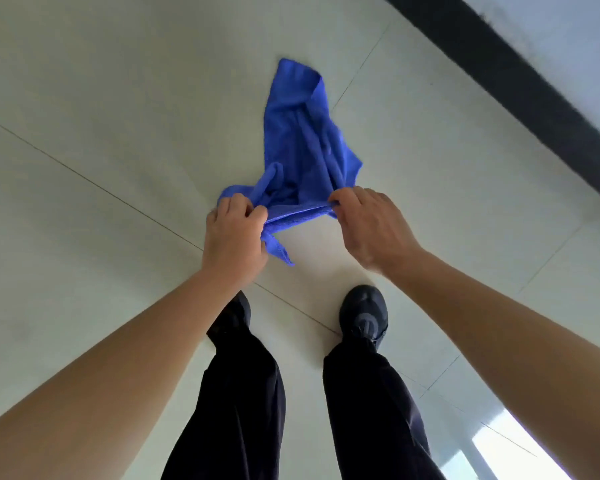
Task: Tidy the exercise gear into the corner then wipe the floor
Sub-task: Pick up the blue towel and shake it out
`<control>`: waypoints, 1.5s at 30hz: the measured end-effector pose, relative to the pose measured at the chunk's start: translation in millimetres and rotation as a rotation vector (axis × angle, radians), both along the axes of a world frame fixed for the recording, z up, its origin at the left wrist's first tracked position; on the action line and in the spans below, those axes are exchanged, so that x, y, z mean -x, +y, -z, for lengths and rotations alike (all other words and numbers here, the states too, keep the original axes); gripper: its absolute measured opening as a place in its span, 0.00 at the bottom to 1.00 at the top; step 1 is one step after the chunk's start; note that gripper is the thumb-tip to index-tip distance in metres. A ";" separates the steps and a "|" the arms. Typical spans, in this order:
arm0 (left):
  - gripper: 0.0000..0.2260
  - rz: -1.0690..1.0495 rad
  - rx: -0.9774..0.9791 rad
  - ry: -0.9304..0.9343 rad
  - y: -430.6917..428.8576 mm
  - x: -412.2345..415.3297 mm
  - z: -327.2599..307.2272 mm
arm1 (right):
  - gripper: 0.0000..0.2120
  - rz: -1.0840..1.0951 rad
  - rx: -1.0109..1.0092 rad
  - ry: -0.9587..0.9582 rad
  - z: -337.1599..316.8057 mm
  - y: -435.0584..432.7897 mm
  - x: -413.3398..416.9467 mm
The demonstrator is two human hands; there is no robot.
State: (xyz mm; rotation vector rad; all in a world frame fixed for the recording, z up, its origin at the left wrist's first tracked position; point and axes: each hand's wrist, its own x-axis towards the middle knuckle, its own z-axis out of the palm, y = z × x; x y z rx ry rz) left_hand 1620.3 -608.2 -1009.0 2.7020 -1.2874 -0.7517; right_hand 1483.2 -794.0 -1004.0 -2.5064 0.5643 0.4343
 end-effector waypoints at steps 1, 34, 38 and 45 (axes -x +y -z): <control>0.14 -0.019 0.029 0.016 -5.7 -3.2 -22.0 | 0.09 0.009 0.004 -0.011 -23.0 -6.5 -3.0; 0.05 0.368 0.944 0.266 -156.1 -42.4 -887.0 | 0.12 0.677 0.538 -0.513 -887.5 -56.7 76.6; 0.03 0.460 0.992 0.478 -179.2 32.2 -924.3 | 0.12 0.869 0.648 -0.494 -916.5 -27.8 154.2; 0.03 0.781 1.014 0.656 -205.0 226.2 -968.2 | 0.11 1.229 0.801 -0.508 -956.8 27.3 345.1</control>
